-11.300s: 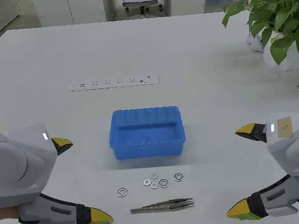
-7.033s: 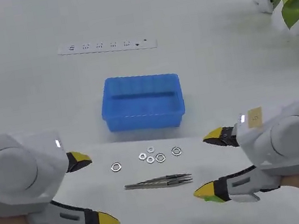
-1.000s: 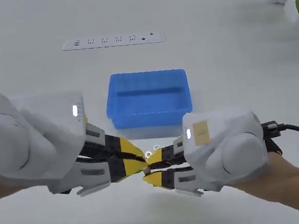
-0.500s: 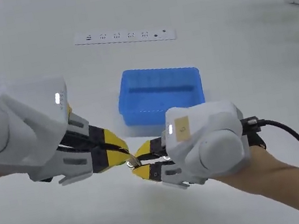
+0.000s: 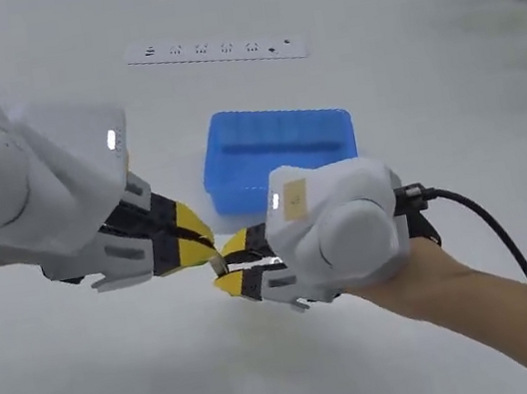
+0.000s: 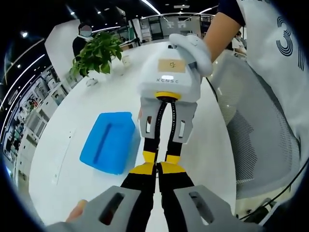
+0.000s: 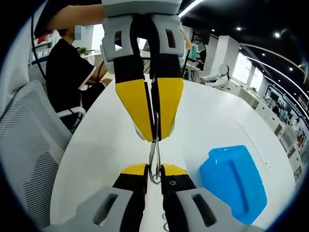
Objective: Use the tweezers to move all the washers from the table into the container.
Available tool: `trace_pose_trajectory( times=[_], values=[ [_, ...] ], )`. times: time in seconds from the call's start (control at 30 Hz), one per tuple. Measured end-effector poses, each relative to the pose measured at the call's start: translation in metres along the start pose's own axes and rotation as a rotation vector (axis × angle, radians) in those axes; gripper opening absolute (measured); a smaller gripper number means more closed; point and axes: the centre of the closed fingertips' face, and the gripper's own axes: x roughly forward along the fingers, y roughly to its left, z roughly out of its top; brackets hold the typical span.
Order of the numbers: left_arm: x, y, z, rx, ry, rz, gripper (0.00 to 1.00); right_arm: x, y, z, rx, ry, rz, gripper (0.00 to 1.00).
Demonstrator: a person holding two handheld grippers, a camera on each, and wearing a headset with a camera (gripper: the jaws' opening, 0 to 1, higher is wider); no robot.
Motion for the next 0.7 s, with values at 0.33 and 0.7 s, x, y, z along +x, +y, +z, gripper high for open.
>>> trace_pose_trajectory(
  times=[0.33,0.7],
  values=[
    [0.0027,0.0014,-0.0046,-0.012,0.014,-0.010,0.06,0.0042,0.0012,-0.0021,0.015,-0.001,0.006,0.12],
    [0.0045,-0.0031,-0.0092,-0.011,0.036,-0.031,0.06,0.0051,0.0040,-0.0025,-0.007,0.003,0.026,0.12]
  ],
)
